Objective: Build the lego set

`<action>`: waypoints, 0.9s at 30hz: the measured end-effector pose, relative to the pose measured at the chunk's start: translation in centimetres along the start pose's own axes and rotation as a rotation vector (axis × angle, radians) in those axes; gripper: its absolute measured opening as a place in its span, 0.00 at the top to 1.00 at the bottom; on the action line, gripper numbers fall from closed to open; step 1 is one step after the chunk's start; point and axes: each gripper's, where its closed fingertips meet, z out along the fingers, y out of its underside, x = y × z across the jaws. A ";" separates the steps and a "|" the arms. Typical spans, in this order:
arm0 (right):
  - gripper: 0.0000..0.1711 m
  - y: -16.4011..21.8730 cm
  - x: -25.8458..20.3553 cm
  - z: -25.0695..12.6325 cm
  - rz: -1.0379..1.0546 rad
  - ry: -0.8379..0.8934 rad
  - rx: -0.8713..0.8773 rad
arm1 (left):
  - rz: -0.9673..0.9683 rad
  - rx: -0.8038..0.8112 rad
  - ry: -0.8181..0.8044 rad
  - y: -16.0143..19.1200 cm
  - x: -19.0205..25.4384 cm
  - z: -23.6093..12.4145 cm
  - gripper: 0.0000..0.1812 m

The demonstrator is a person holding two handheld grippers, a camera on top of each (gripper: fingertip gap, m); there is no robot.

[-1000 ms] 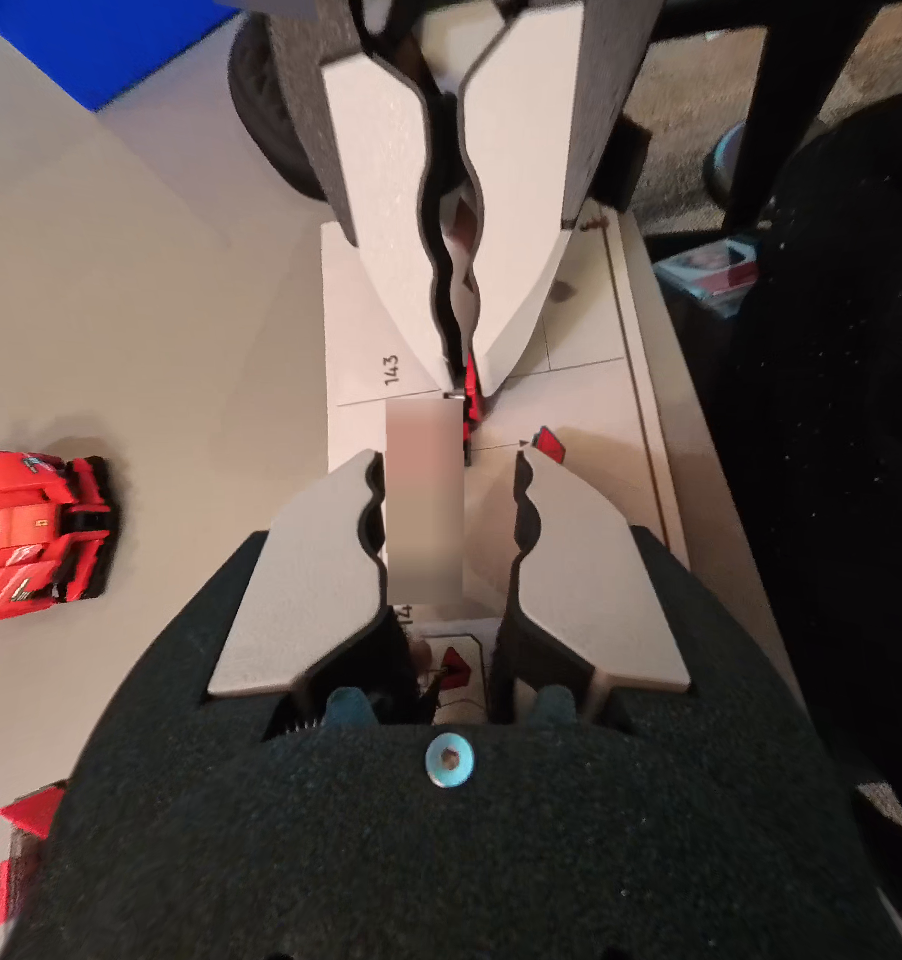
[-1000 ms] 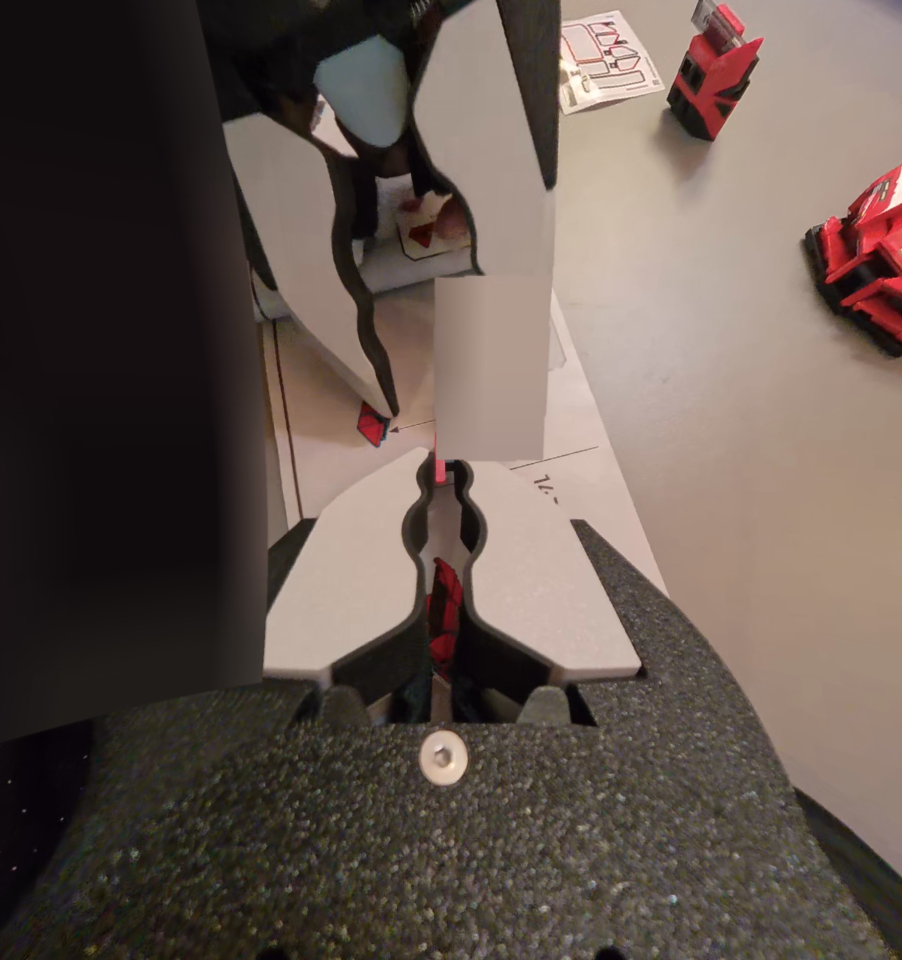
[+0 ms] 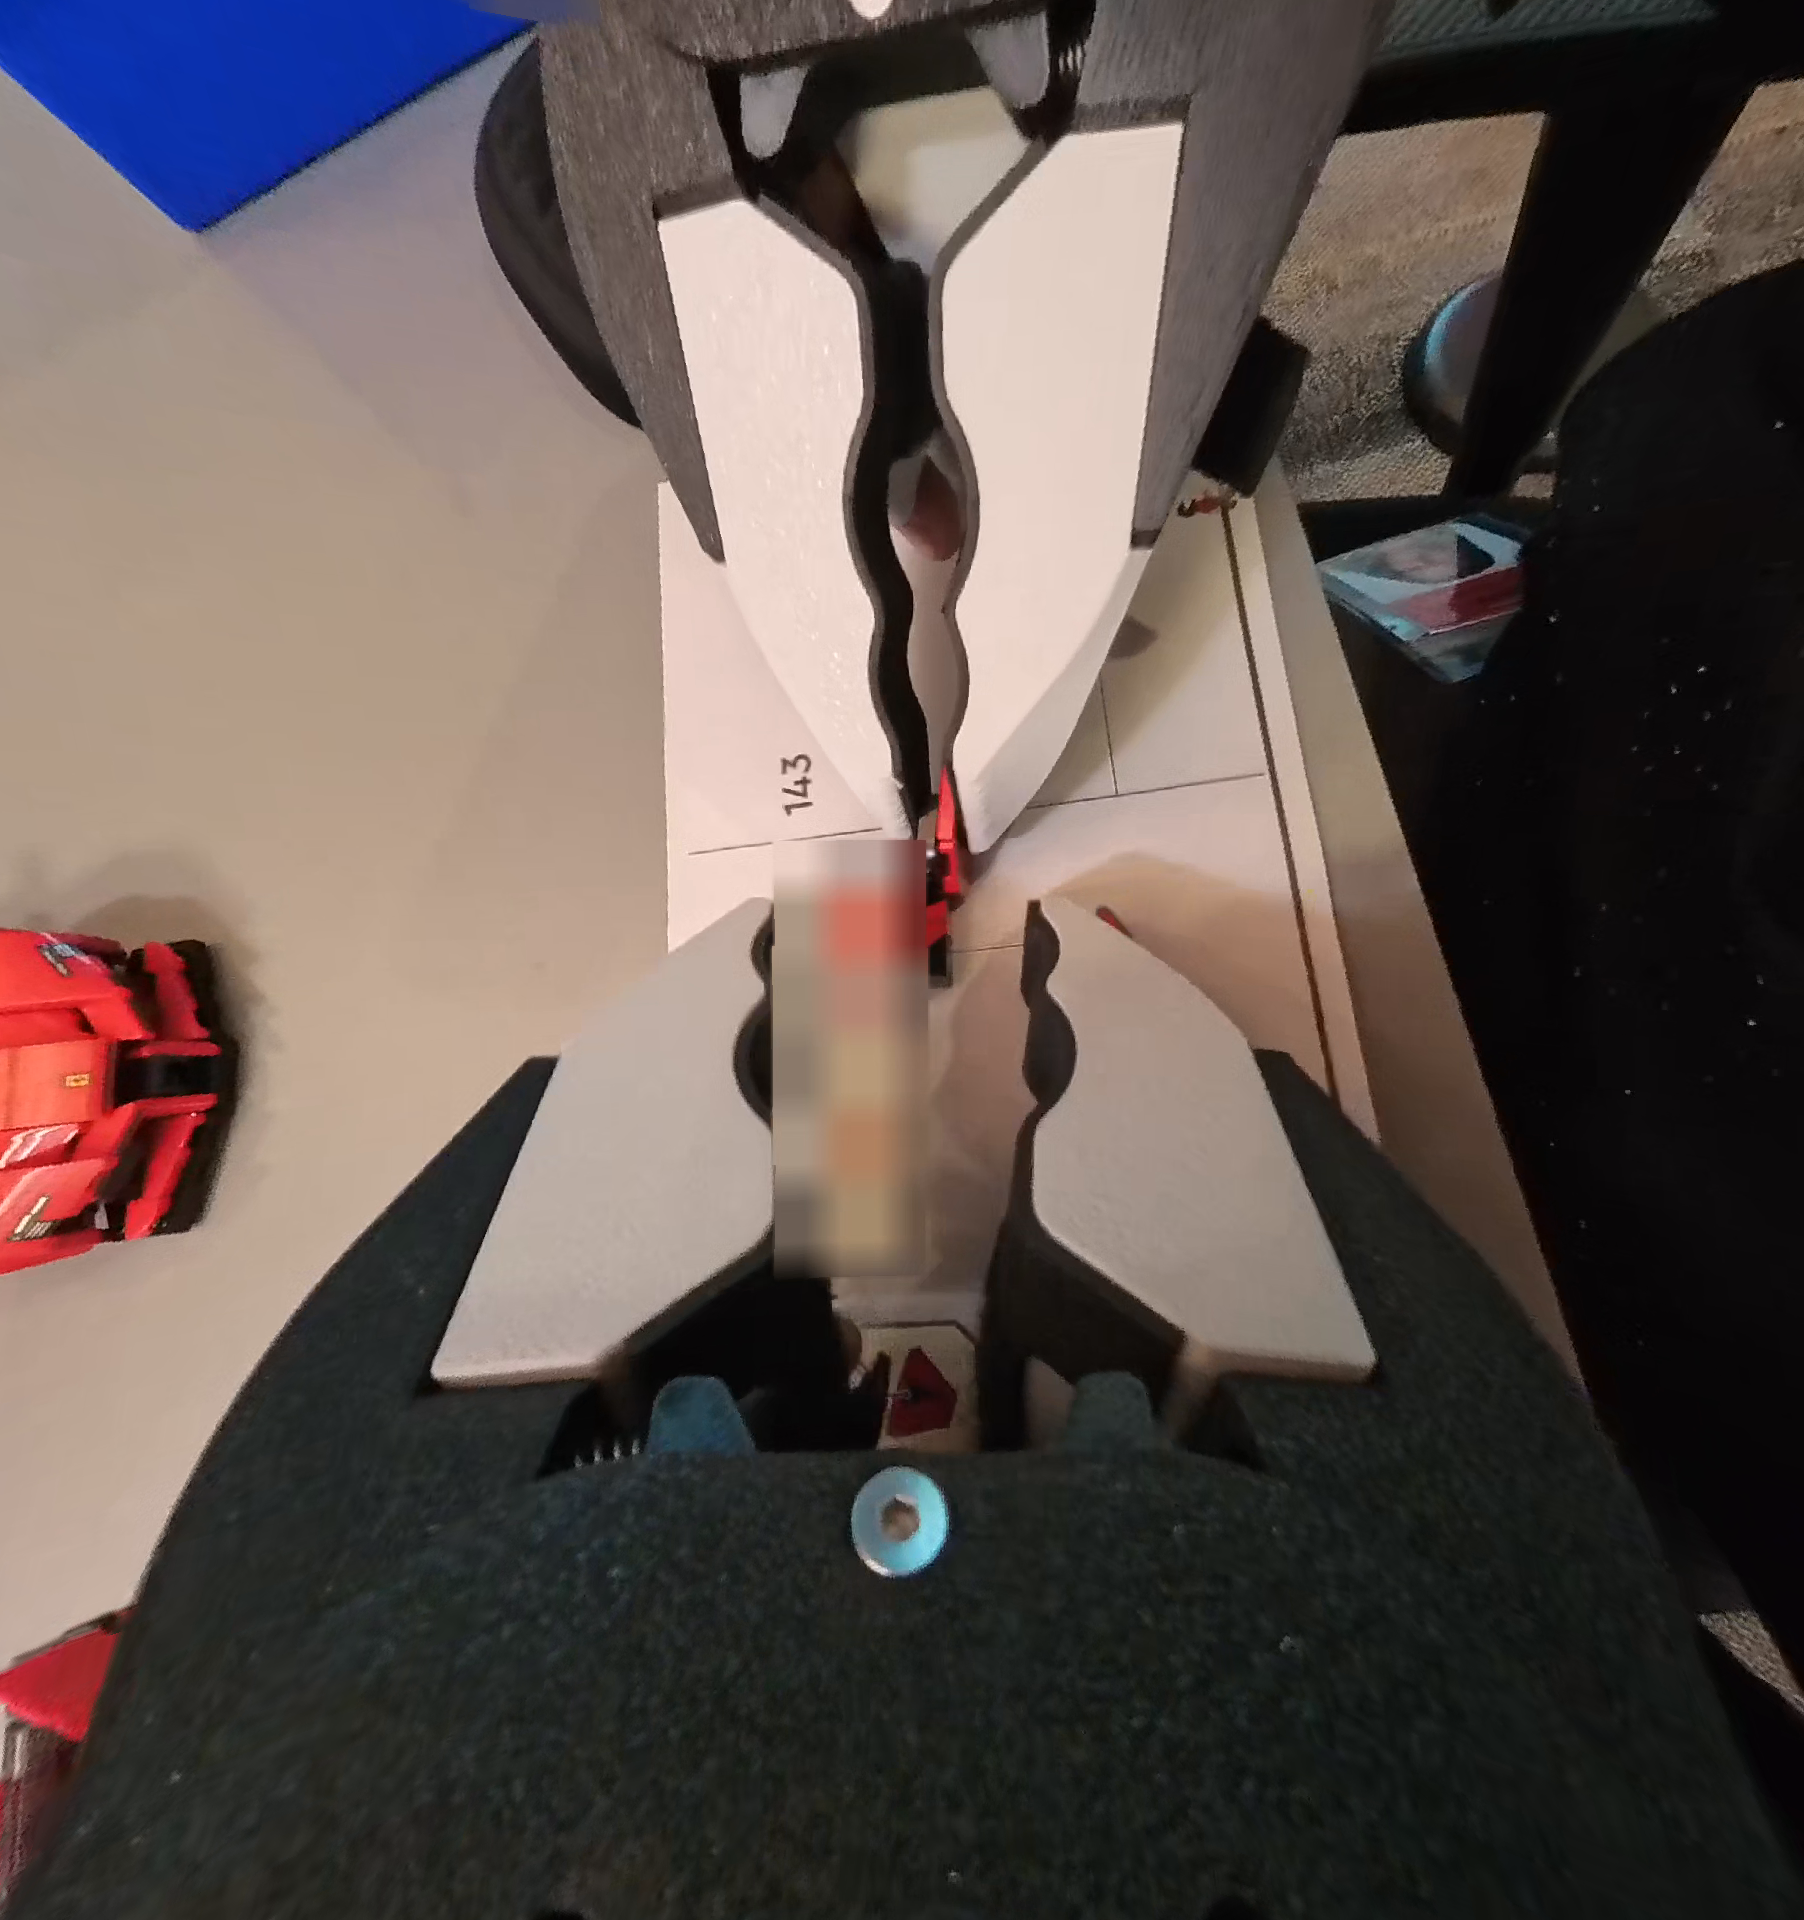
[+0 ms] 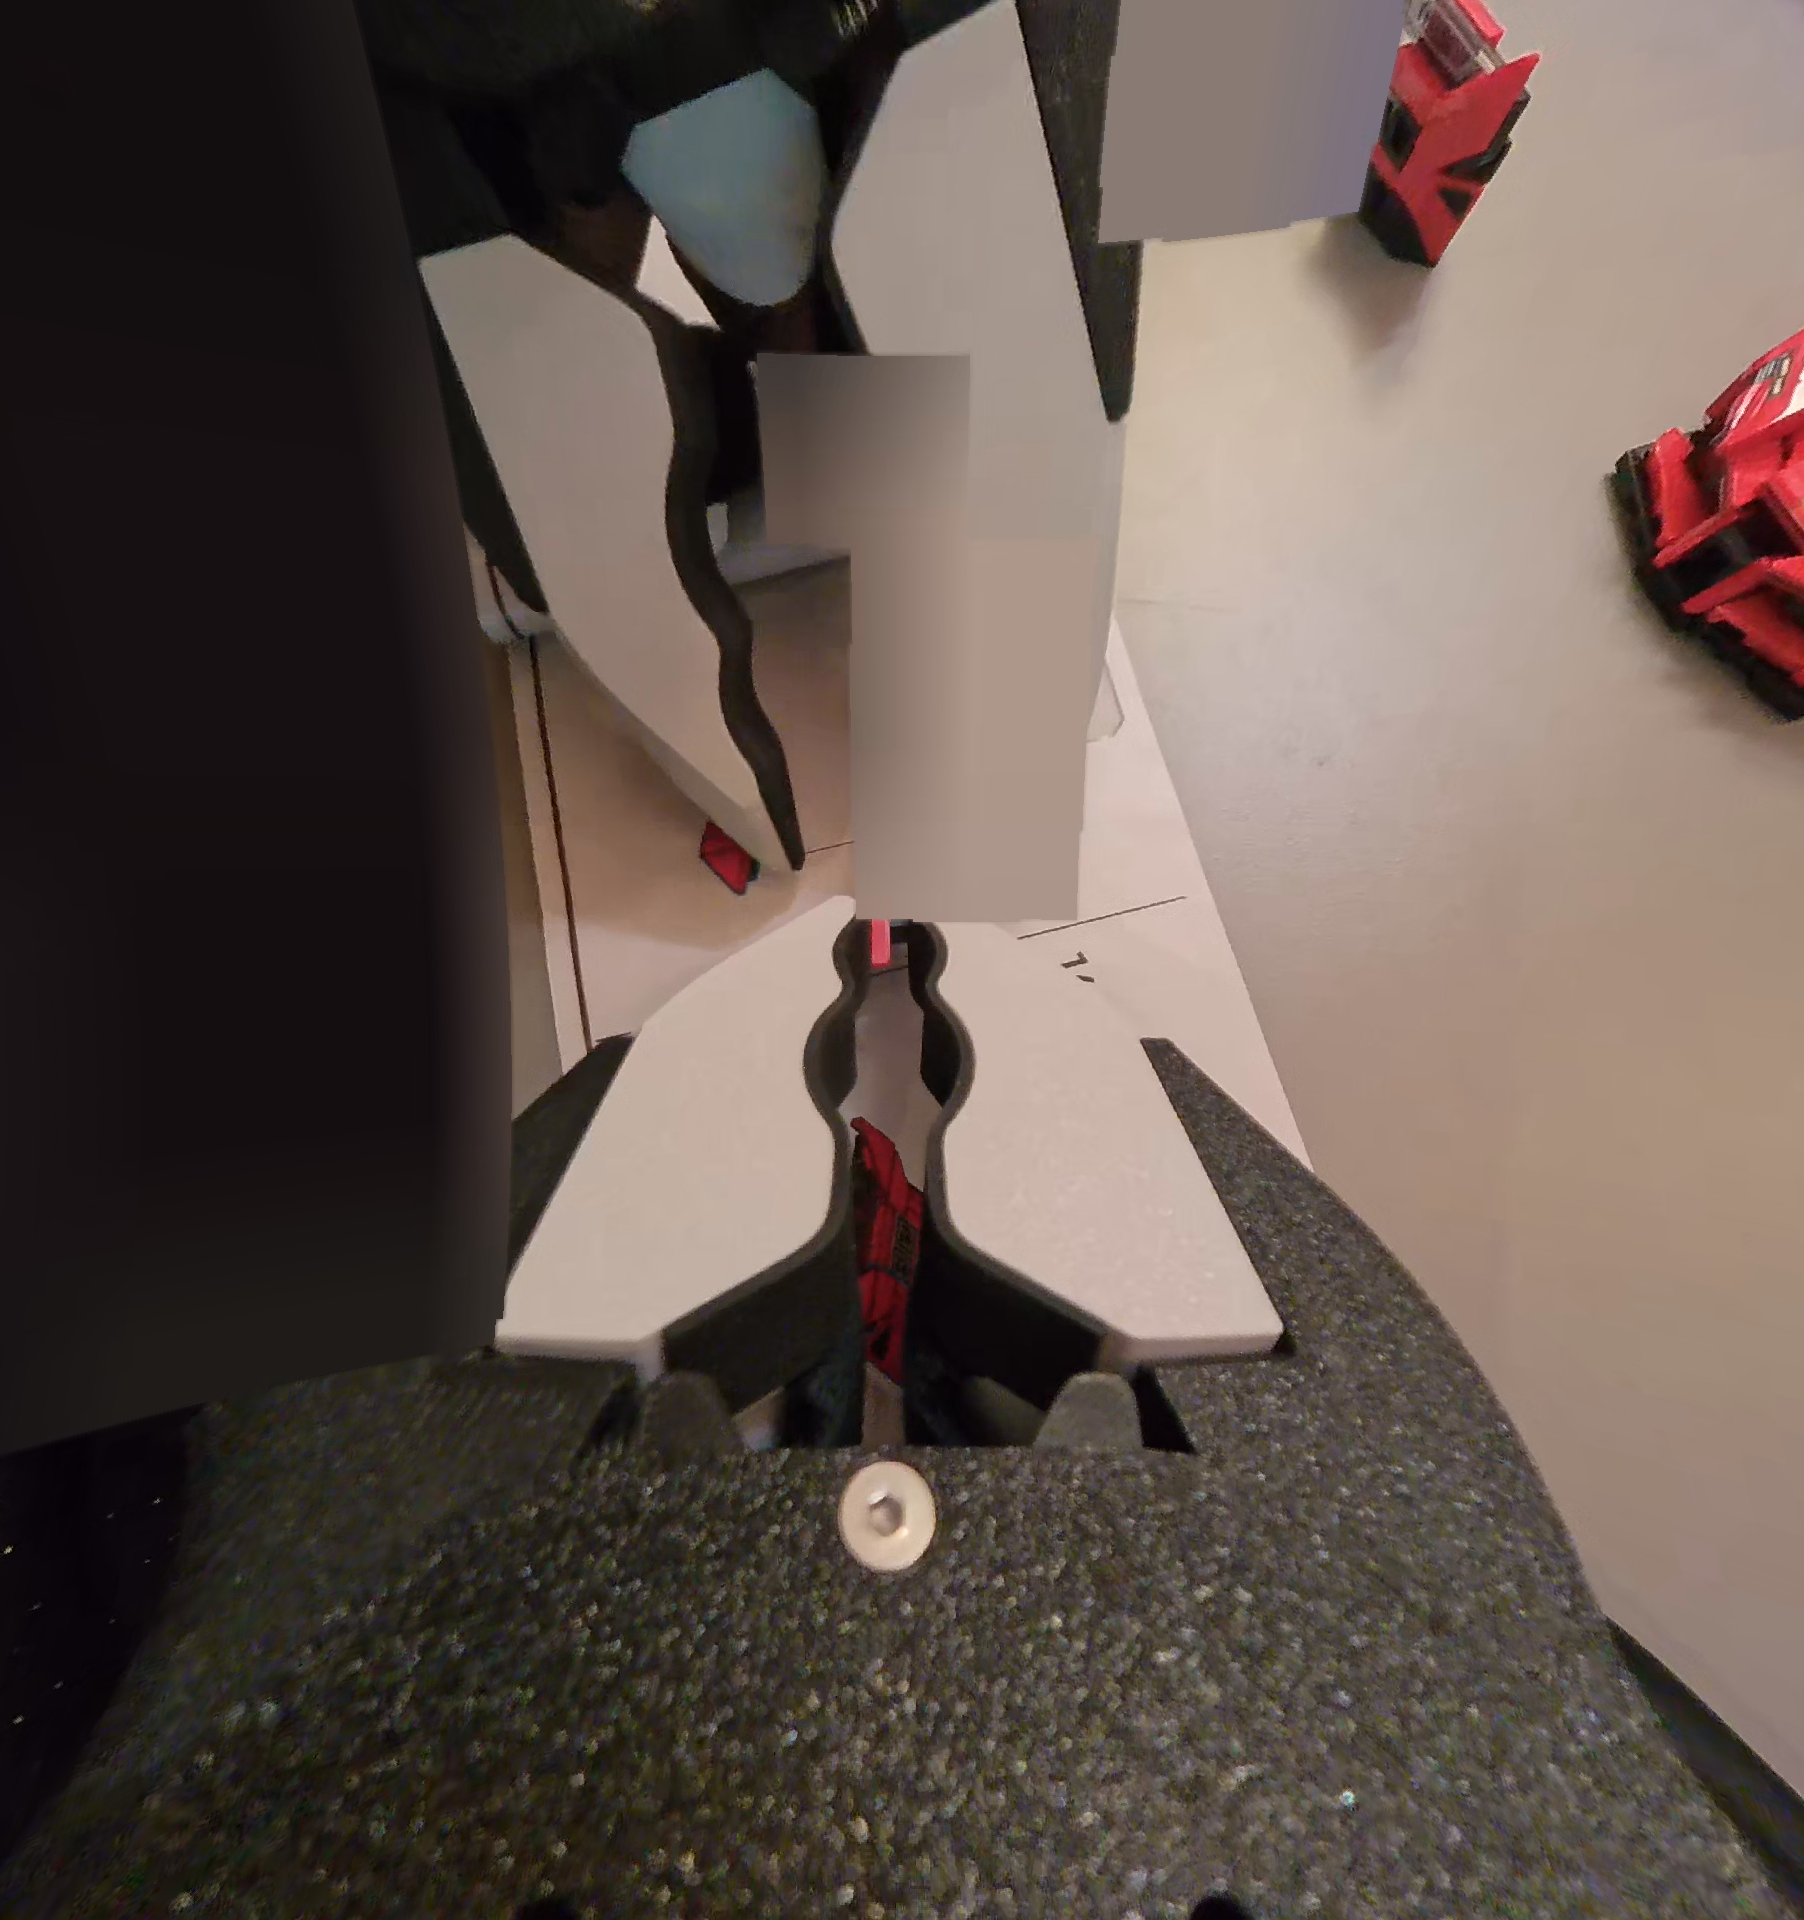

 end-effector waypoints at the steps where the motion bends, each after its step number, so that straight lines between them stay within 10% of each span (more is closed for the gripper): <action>1: 0.96 0.0 0.0 0.0 0.002 0.001 0.001 | -0.001 -0.013 0.003 0.1 0.0 0.2 0.75; 27: 0.96 -0.1 0.1 0.0 -0.013 0.028 0.006 | -0.065 0.034 0.080 0.0 0.3 1.2 0.90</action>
